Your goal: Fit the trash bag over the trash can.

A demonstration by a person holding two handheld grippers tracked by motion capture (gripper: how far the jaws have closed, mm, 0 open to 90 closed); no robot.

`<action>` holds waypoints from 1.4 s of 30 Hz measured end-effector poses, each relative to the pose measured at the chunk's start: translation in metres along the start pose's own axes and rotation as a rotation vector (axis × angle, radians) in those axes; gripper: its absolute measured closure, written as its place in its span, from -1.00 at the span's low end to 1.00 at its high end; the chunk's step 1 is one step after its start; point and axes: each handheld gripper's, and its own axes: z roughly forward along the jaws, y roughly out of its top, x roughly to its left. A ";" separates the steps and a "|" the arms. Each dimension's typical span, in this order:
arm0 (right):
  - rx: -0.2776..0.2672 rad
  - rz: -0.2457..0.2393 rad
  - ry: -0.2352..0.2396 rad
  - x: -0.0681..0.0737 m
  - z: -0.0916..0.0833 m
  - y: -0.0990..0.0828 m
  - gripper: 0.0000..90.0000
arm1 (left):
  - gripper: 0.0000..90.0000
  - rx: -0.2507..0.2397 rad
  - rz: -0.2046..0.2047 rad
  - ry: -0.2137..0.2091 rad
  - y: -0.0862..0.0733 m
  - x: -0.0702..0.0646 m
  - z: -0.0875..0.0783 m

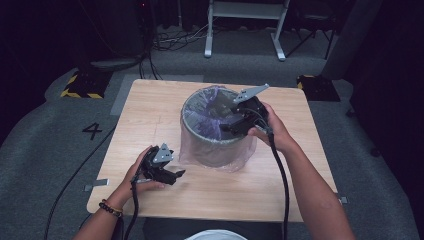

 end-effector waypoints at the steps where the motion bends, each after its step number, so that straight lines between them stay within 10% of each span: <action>1: 0.017 -0.007 0.002 0.000 0.001 0.000 -0.54 | -0.64 0.007 -0.005 -0.003 -0.004 0.000 -0.001; 16: 0.141 -0.008 0.006 0.000 0.010 0.004 -0.65 | -0.64 0.082 -0.024 -0.025 -0.025 0.000 0.005; 42: 0.302 0.013 0.022 0.000 0.015 0.003 -0.72 | -0.70 0.043 -0.067 -0.078 -0.030 0.004 0.009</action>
